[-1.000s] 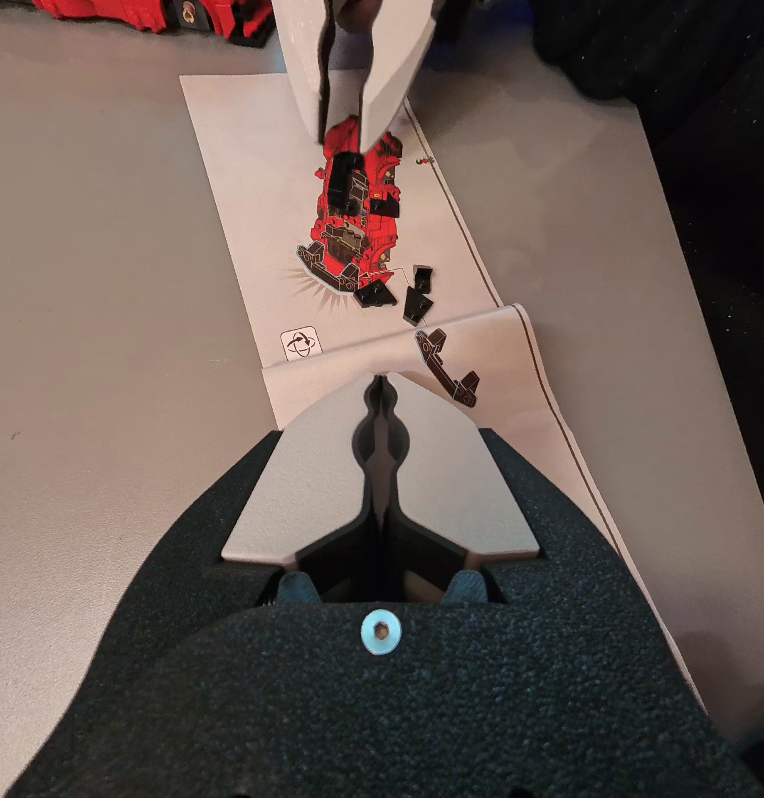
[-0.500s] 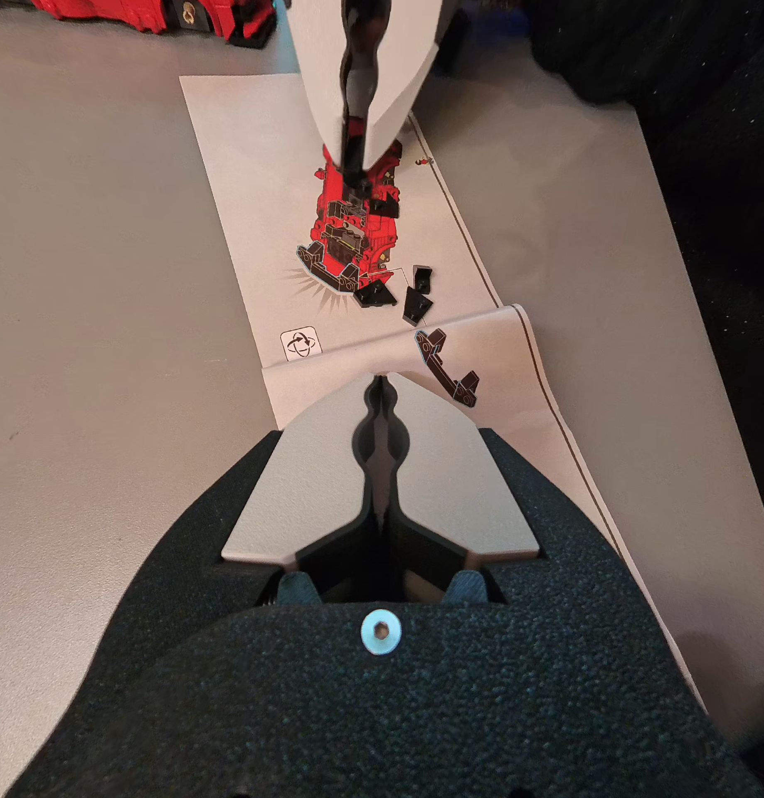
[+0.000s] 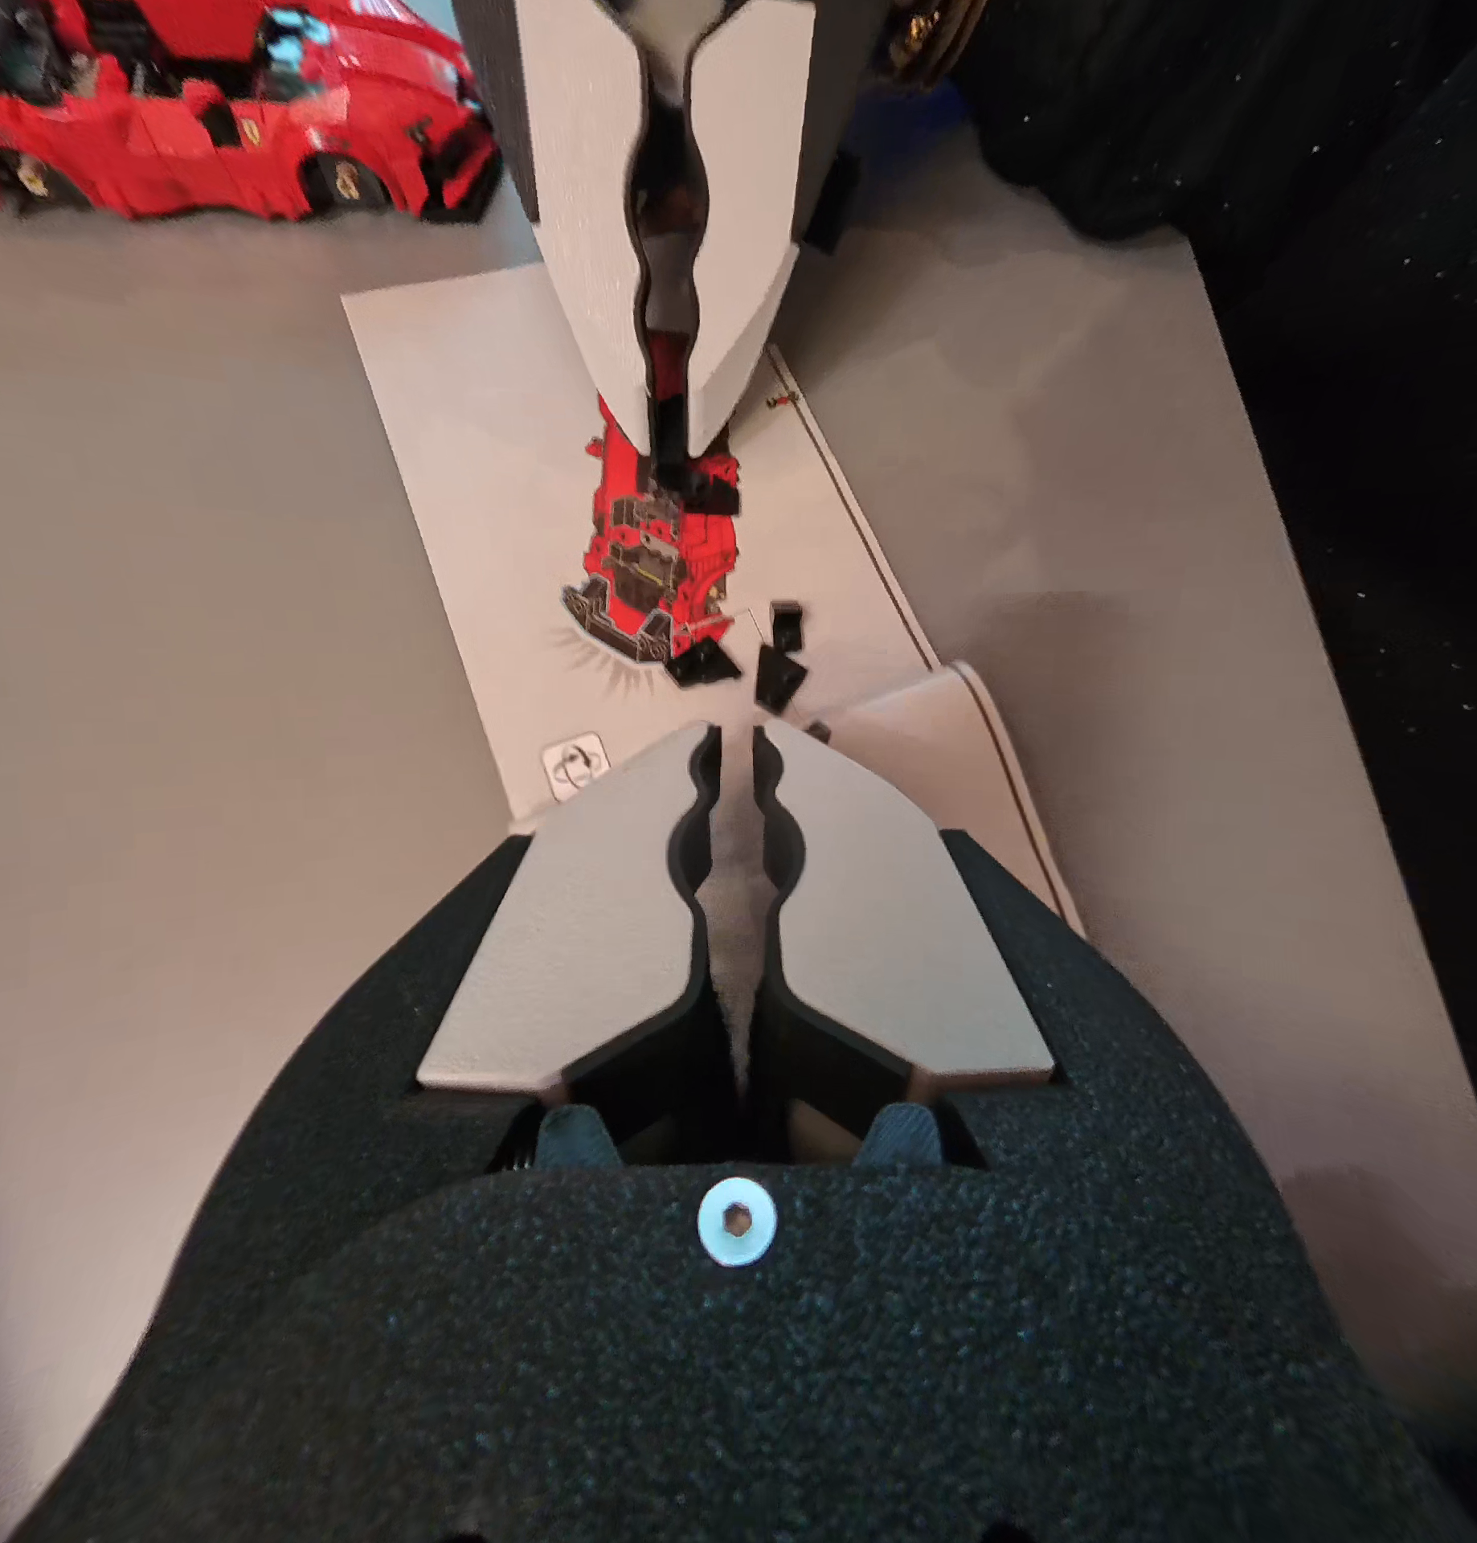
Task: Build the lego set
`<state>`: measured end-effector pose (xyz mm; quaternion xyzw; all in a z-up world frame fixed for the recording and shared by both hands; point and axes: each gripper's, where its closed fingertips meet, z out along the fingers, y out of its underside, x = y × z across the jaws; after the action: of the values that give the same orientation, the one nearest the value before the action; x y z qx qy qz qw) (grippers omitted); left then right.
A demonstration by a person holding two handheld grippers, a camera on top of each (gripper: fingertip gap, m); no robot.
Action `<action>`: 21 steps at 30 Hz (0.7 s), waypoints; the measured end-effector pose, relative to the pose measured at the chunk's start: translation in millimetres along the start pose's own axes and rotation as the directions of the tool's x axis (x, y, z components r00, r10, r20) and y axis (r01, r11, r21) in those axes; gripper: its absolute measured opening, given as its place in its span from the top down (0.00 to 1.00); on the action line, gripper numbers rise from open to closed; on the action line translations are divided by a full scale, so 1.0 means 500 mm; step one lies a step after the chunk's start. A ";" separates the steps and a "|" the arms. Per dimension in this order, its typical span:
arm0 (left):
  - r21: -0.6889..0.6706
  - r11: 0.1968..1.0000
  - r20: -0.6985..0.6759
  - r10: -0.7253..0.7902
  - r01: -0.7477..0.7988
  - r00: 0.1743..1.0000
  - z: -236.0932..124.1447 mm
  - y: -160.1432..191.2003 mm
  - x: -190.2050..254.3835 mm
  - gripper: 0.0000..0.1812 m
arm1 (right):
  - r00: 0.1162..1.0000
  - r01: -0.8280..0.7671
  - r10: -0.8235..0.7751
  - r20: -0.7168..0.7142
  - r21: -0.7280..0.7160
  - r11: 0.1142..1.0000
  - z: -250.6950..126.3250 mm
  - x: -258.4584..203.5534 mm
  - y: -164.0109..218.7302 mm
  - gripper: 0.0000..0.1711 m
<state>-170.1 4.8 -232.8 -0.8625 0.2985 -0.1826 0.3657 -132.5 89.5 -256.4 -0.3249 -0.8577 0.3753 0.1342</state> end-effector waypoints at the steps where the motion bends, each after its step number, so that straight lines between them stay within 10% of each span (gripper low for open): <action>1: -0.002 1.000 0.019 0.013 -0.013 1.000 0.000 -0.010 -0.005 0.96 | 1.000 0.000 0.000 -0.004 -0.005 1.000 -0.001 0.001 0.002 0.95; 21: -0.005 0.964 0.039 0.267 -0.267 0.963 0.140 -0.092 -0.024 1.00 | 1.000 0.009 -0.009 0.008 -0.014 1.000 0.000 -0.004 0.005 0.96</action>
<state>-124.2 74.6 -246.4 -0.8178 0.4046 -0.1149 0.3927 -130.1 89.6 -257.9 -0.3206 -0.8622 0.3700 0.1304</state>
